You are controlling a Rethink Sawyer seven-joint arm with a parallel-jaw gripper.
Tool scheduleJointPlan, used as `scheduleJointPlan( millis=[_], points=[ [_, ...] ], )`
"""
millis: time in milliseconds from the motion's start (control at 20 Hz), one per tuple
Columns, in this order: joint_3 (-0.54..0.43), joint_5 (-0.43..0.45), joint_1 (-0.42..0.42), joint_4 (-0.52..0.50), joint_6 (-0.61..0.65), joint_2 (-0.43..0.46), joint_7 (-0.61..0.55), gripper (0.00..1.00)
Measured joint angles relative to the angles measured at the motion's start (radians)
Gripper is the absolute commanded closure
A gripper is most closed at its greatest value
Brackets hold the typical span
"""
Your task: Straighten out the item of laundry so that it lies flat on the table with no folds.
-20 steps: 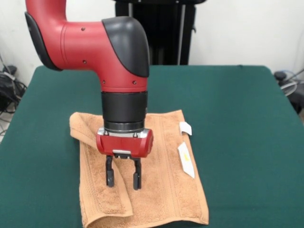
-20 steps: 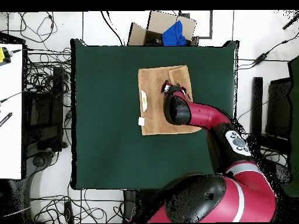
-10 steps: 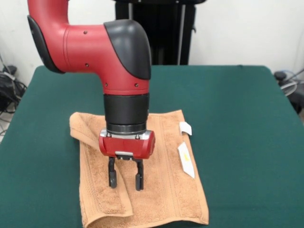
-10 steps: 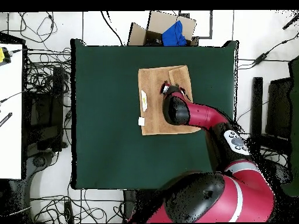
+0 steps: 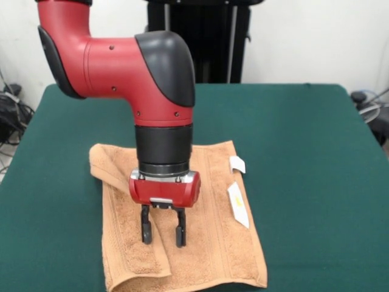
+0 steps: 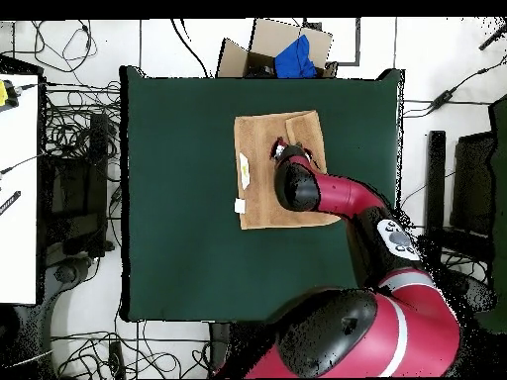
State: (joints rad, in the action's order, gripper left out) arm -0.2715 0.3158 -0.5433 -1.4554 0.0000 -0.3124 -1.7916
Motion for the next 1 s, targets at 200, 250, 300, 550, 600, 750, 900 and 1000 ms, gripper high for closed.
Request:
scheduleJointPlan(
  millis=[200, 250, 300, 550, 600, 750, 900, 1000],
  points=[
    [0.001, 0.0, 0.007, 0.006, 0.0, 0.003, 0.0, 0.0],
    [0.002, 0.0, 0.008, 0.007, 0.0, 0.004, 0.0, 0.0],
    [0.003, 0.0, 0.011, 0.009, 0.0, 0.004, 0.0, 0.0],
    [0.009, 0.0, 0.027, 0.027, 0.0, 0.01, 0.0, 1.0],
    [0.009, 0.0, 0.027, 0.027, 0.0, 0.011, 0.0, 1.0],
    [0.009, 0.0, 0.034, 0.035, 0.0, 0.017, 0.0, 1.0],
    [0.009, 0.0, 0.041, 0.039, 0.0, 0.023, 0.0, 1.0],
    [0.009, 0.0, 0.044, 0.042, 0.0, 0.025, 0.0, 1.0]
  ],
)
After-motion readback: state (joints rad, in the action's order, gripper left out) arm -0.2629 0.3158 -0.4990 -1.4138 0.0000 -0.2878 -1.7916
